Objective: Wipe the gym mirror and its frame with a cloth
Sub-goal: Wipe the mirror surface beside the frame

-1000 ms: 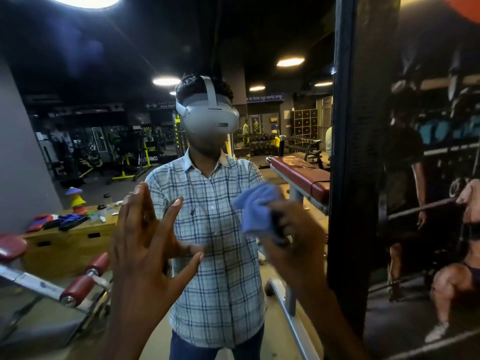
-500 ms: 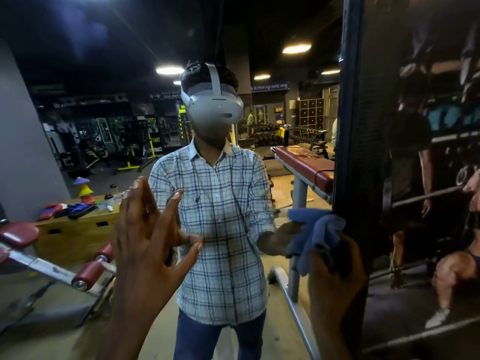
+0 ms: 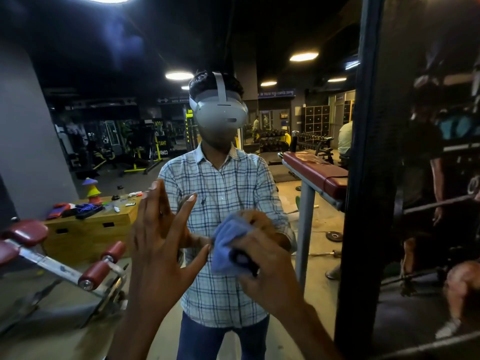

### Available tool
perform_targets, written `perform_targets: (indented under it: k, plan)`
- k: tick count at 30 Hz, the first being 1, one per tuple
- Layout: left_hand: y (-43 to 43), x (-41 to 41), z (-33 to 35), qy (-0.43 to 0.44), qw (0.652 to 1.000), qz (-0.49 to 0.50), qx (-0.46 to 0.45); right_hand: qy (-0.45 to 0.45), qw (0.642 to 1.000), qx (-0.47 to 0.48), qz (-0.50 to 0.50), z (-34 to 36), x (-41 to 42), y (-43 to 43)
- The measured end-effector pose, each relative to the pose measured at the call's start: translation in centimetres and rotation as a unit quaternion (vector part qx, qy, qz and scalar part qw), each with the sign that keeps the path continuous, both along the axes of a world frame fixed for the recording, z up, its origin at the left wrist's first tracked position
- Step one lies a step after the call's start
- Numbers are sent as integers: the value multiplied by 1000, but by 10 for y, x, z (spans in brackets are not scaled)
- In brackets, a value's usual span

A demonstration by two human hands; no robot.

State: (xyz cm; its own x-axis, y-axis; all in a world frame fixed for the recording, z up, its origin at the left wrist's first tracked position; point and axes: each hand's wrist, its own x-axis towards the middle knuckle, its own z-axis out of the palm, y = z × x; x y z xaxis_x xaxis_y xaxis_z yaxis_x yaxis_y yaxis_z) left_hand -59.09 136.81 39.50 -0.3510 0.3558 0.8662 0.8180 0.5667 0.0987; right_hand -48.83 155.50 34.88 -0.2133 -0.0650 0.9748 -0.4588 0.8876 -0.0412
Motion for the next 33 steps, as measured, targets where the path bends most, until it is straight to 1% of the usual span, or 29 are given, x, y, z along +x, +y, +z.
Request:
perform_targets:
  k: [1, 2, 3, 4, 5, 6, 7, 8, 10, 11, 12, 13, 15, 17, 18, 19, 20, 21, 22, 23, 24, 25, 26, 28, 29, 30, 31, 32, 33]
  plan:
    - [-3, -2, 0, 1, 1000, -2, -2, -62, 998, -21, 25, 10, 5, 1]
    - [-6, -3, 0, 0, 1000, -4, 1, -78, 996, -46, 8, 23, 10, 5]
    - [-9, -4, -1, -1, 1000, -6, 6, -41, 992, -112, -27, 33, 13, 9]
    - [-13, -6, -2, -2, 1000, -7, 12, 30, 980, -183, -72, 41, 15, 16]
    - [-16, -7, -2, -4, 1000, -7, 16, 94, 958, -256, -93, 47, 14, 15]
    - [-18, -8, -3, -4, 1000, -7, 18, 117, 939, -312, -87, 47, 8, 10]
    - [-21, -9, -4, -4, 1000, -6, 18, 126, 935, -321, -87, 45, 1, -1]
    - [-23, -10, -6, -4, 1000, -6, 16, 98, 951, -281, -84, 41, -5, -16]
    - [-29, -13, -8, -7, 1000, -8, 10, -31, 990, -129, -37, 24, -16, -37]
    - [-32, -15, -9, -8, 1000, -9, 9, -90, 994, -61, -21, 18, -18, -36]
    - [-36, -17, -11, -10, 1000, -8, 10, -114, 993, -26, -11, 21, -17, -31]
    - [-39, -19, -14, -13, 1000, -7, 13, -89, 995, -31, -27, 27, -15, -24]
    - [-45, -21, -18, -21, 1000, -6, 23, 21, 986, -137, -93, 48, -8, -13]
    - [-49, -23, -22, -28, 999, -5, 29, 120, 947, -262, -144, 56, -12, -14]
    - [-50, -24, -24, -30, 999, -4, 31, 139, 935, -290, -149, 53, -20, -25]
    - [-51, -25, -25, -30, 999, -1, 31, 129, 943, -271, -140, 46, -29, -39]
    - [-52, -26, -27, -31, 999, -1, 28, 79, 967, -217, -105, 34, -39, -54]
    - [-54, -28, -28, -32, 999, -2, 23, 6, 988, -142, -60, 19, -47, -68]
    - [-56, -30, -29, -34, 999, -5, 16, -54, 996, -64, -32, 8, -51, -75]
    - [-58, -31, -29, -36, 999, -8, 10, -87, 996, -12, -21, 8, -50, -74]
    - [-62, -33, -30, -36, 999, -8, 9, -82, 997, -1, -17, 17, -48, -65]
    - [-66, -34, -31, -36, 999, -7, 12, -42, 998, -27, -34, 31, -43, -56]
    - [-69, -36, -32, -36, 999, -5, 16, 15, 995, -77, -68, 49, -35, -45]
    - [-75, -37, -34, -38, 999, 0, 23, 139, 960, -198, -138, 85, -23, -30]
    - [-77, -38, -35, -41, 999, 4, 23, 180, 939, -248, -154, 94, -24, -32]
    - [-78, -39, -36, -44, 999, 7, 23, 193, 929, -274, -157, 97, -31, -41]
    - [-79, -40, -38, -46, 999, 8, 21, 171, 942, -252, -143, 93, -41, -54]
    - [-79, -42, -39, -49, 999, 6, 20, 113, 969, -189, -109, 86, -53, -68]
    - [-80, -44, -40, -49, 999, 5, 18, 33, 992, -96, -73, 78, -63, -81]
